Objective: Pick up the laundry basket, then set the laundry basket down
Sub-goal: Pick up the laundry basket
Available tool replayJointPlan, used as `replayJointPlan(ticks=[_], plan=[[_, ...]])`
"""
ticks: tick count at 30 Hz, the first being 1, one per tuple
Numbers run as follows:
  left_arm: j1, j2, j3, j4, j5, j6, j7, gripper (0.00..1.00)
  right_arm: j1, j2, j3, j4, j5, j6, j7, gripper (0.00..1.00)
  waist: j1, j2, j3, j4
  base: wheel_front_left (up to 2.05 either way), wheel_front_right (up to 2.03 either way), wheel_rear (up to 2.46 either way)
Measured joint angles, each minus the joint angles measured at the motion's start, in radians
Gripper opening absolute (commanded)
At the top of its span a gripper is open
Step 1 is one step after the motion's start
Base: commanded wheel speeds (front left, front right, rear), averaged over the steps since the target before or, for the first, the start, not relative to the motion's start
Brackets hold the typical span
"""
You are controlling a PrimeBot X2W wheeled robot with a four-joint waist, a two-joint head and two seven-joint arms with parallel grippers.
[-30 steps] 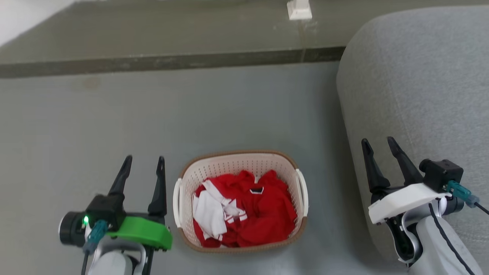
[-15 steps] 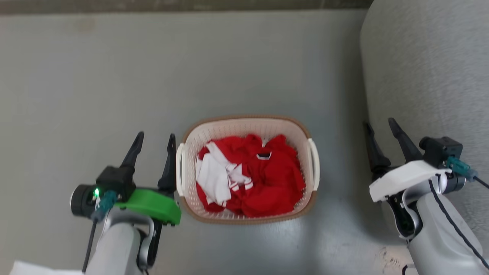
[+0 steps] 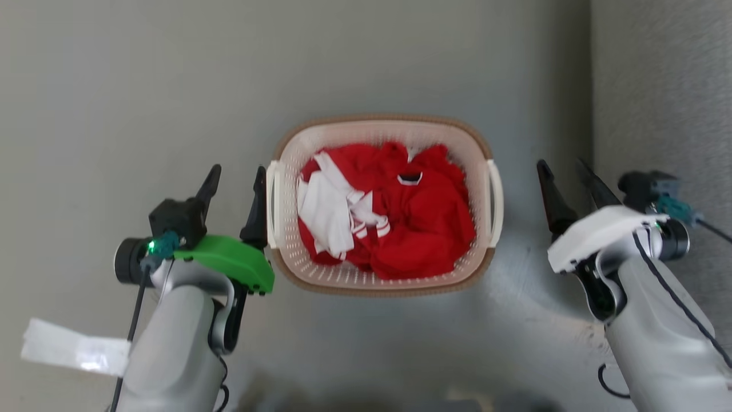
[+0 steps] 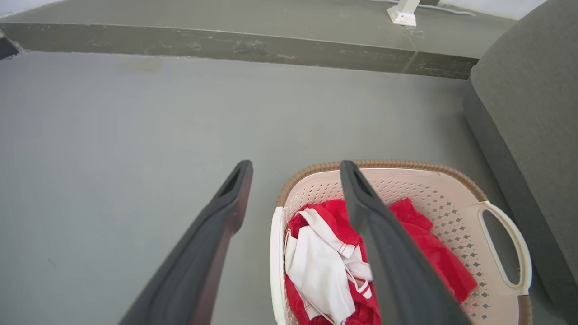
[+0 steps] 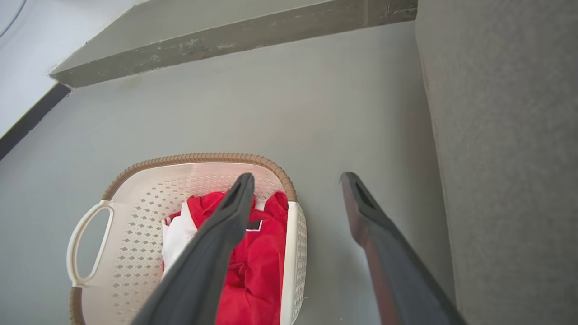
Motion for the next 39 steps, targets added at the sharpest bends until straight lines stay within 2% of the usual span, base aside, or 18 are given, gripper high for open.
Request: replayJointPlan(ticks=[13, 24, 31, 39], plan=[[-0.212, -0.007, -0.072, 0.195, -0.112, -0.014, 0.000, 1.00, -0.168, -0.015, 0.107, 0.114, 0.018, 0.000, 0.062, 1.00, -0.0001, 0.0000, 0.193, 0.017, 0.00, 0.00, 0.00], [-0.317, -0.013, -0.123, 0.335, -0.191, -0.043, 0.013, 1.00, -0.267, -0.014, 0.166, 0.167, 0.056, 0.000, 0.061, 1.00, 0.0000, 0.0000, 0.331, 0.015, 0.00, 0.00, 0.00], [-0.378, -0.013, -0.169, 0.400, -0.229, -0.057, 0.015, 1.00, -0.298, -0.016, 0.208, 0.206, 0.072, 0.001, 0.054, 1.00, -0.0001, 0.0000, 0.388, 0.009, 0.00, 0.00, 0.00], [-0.399, -0.014, -0.200, 0.459, -0.279, -0.066, 0.032, 1.00, -0.318, -0.016, 0.240, 0.239, 0.092, 0.001, 0.035, 1.00, -0.0001, 0.0000, 0.404, 0.005, 0.00, 0.00, 0.00]])
